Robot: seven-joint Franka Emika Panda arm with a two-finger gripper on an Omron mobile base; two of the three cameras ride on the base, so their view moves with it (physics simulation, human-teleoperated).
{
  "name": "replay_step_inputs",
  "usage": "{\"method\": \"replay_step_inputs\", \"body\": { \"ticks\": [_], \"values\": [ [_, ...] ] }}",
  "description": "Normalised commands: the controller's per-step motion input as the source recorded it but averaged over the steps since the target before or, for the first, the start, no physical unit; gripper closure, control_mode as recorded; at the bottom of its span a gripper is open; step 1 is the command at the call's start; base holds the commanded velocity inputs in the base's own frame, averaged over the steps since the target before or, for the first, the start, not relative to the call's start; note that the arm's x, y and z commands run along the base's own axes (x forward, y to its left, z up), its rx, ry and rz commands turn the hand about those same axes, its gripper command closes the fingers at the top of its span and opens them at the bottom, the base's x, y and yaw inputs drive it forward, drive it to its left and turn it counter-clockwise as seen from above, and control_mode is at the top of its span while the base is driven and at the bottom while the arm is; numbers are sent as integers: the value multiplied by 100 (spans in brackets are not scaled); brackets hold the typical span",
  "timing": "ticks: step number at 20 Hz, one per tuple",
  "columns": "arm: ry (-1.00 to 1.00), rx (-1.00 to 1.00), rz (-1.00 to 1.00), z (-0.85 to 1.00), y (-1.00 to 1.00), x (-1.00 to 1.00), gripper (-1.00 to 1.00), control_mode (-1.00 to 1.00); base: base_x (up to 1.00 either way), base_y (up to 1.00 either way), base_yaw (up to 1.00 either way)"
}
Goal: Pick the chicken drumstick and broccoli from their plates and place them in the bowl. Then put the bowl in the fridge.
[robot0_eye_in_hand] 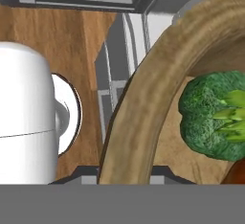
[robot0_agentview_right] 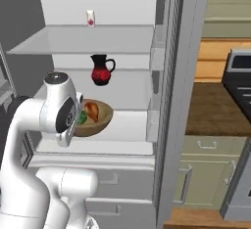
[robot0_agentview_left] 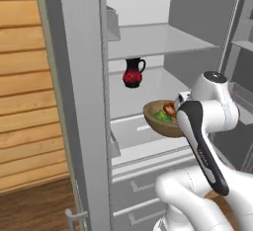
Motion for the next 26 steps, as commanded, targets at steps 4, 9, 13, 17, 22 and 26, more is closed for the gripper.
{"method": "replay_step_inputs", "body": {
  "ticks": [4, 9, 13, 17, 22, 26],
  "values": [
    [0, 0, 0, 0, 0, 0, 100, 100, 9, -10, 31],
    [1, 0, 2, -1, 0, 4, 100, -100, 8, -7, 10],
    [-9, 0, 12, 0, 10, 53, 100, -100, 0, 0, 0],
    [-29, 0, 15, 0, 22, 93, 100, -100, 0, 0, 0],
    [-23, 0, 17, -9, 0, 78, 100, -100, 0, 0, 0],
    [0, 0, 22, -15, 5, 97, 100, -100, 0, 0, 0]
  ]
}}
